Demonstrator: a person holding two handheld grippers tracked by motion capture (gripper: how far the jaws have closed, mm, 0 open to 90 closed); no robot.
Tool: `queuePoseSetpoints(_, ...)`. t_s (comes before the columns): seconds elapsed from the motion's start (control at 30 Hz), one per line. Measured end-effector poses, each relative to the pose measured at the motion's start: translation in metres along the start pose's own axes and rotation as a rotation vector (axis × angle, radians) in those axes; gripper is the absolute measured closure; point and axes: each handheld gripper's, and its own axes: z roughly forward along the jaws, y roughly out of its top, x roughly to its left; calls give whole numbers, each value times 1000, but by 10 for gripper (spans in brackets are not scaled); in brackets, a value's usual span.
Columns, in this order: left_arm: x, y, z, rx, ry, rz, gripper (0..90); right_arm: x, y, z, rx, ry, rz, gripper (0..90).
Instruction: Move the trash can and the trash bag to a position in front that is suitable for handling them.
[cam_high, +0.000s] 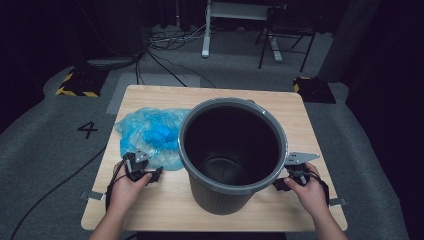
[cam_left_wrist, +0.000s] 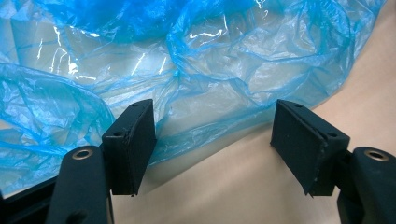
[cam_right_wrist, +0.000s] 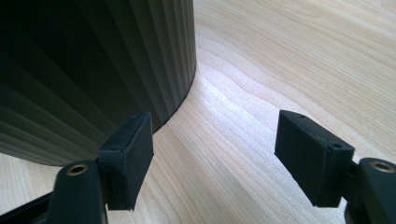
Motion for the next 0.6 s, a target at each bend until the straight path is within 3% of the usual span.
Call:
queuePoseSetpoints(0.27, -17, -39, -39, 13, -21, 31, 306, -2, -6, 5, 28, -7, 1, 271)
queuePoseSetpoints(0.37, -24, -48, -51, -12, -13, 48, 306, -3, -9, 5, 41, -19, 7, 271)
queuePoseSetpoints(0.47, -30, -47, -64, -51, -13, 55, 304, -6, -15, 6, 60, -42, 16, 267)
queuePoseSetpoints(0.6, -35, -31, -76, -102, -12, 85, 298, -8, -24, 7, 77, -75, 26, 257)
